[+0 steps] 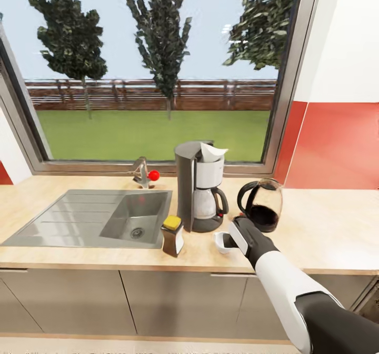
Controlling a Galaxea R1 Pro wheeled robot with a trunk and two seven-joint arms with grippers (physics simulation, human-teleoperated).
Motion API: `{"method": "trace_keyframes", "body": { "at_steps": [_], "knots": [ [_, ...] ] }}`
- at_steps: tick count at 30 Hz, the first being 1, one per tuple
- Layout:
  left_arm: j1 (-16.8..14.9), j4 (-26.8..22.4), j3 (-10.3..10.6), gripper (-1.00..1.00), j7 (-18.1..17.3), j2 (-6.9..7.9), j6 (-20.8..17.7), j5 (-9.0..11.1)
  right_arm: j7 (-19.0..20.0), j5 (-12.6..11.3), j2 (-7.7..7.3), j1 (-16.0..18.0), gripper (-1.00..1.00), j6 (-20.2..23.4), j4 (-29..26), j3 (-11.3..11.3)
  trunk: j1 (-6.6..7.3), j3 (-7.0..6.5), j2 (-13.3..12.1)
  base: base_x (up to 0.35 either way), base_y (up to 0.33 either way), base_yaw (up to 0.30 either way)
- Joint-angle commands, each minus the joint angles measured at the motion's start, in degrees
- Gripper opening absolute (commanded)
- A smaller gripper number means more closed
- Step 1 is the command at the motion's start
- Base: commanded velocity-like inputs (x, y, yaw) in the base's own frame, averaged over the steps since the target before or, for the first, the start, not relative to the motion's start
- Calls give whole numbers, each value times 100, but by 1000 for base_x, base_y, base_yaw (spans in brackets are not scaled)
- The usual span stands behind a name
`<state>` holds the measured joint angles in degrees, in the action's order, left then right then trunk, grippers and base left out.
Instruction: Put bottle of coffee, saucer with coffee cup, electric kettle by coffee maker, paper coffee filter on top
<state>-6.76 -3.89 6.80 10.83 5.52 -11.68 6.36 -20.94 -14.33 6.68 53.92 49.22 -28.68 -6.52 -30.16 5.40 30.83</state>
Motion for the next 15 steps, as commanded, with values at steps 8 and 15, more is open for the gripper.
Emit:
{"method": "trace_keyframes", "body": {
  "at_steps": [8,15],
  "knots": [
    [0,-15,49,100,24,1,-36,40,-50,-61,-9,5,-100,17,-11,-32,-1,11,10,-23,-16,0],
    [0,-15,46,100,17,1,-24,41,-50,-49,-16,5,-100,33,-403,-39,-1,11,10,0,0,0]
  ]
}}
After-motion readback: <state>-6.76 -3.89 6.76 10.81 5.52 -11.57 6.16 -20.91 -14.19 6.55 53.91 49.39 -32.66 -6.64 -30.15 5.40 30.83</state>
